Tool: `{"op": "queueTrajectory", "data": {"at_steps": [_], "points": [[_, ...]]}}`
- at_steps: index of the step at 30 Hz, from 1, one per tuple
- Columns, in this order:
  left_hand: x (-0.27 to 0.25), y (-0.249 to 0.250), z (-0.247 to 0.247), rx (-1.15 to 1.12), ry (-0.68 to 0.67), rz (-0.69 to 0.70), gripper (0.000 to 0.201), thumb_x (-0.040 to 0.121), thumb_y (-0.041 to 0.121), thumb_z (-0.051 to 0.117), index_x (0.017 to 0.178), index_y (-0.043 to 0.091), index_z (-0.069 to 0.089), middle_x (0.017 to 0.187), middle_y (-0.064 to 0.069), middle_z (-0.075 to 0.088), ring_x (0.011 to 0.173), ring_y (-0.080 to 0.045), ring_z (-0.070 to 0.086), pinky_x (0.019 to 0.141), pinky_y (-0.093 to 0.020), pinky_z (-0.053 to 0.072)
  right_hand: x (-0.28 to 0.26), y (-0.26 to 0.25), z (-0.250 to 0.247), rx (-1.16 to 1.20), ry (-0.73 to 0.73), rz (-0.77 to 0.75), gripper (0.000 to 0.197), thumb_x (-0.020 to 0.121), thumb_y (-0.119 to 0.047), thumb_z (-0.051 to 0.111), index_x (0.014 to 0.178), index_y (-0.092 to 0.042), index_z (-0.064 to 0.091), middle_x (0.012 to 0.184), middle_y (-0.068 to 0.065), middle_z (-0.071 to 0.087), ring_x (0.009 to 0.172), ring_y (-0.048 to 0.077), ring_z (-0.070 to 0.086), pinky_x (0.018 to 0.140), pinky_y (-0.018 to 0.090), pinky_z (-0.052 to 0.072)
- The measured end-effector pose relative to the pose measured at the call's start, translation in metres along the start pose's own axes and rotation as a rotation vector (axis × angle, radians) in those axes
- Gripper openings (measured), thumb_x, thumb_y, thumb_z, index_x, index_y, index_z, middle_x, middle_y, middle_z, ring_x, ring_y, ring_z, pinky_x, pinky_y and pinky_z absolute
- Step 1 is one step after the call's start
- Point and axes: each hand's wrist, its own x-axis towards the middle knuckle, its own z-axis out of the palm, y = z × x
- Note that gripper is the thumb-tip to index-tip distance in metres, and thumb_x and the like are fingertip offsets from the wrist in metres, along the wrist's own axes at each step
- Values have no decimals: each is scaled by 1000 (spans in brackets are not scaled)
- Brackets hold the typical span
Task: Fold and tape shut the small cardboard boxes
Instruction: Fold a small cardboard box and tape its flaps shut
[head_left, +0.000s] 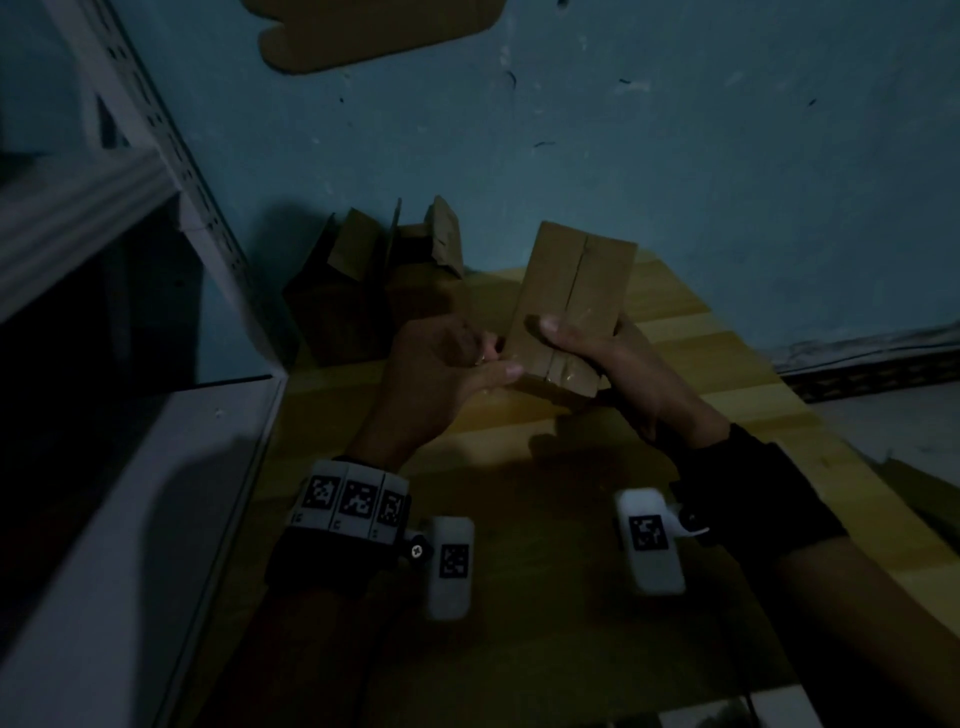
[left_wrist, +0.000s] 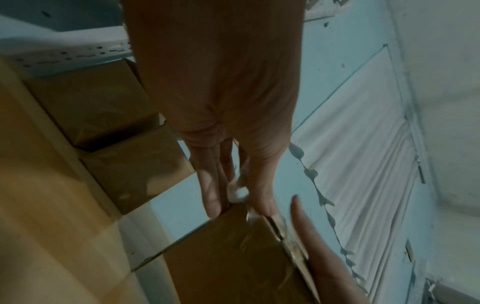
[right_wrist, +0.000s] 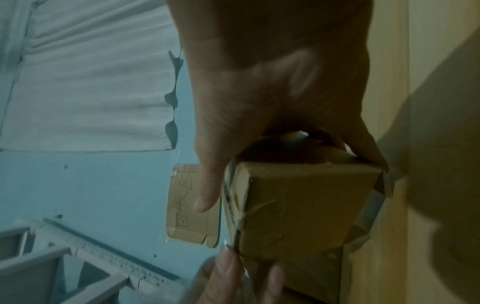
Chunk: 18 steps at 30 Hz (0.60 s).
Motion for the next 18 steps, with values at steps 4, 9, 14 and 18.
{"op": "queueTrajectory", "data": {"at_steps": [4,9,14,18], "points": [[0,-3,-1,-93,3,-33,19,78,2,78,77,-7,62,90,-17,71,84,-10,71,71,-20,58,2,1,-1,23,40,12,91,66,-45,90,143,-20,50,121,-2,73,100,14,75,77,39,61],[-1,-1,-5,-256,-30,-30,32,81,-18,64,70,10,52,80,-7,65,71,-2,70,62,-17,55,4,6,-4,79,-16,59,80,70,-46,85,138,-15,56,119,3,75,106,24,74,76,42,58],[1,-11,-10,-273,-73,-52,26,84,-15,64,72,6,53,81,-11,70,82,-17,73,70,-41,60,3,5,-7,102,-58,80,83,66,-53,84,135,-13,62,120,7,75,109,30,72,76,41,58],[6,-14,-11,-384,-141,-123,9,87,-3,63,95,-5,60,97,-1,73,90,-13,72,71,-35,59,-1,0,-9,224,-144,120,60,81,-45,74,128,-10,63,119,13,73,105,35,71,78,47,59]]}}
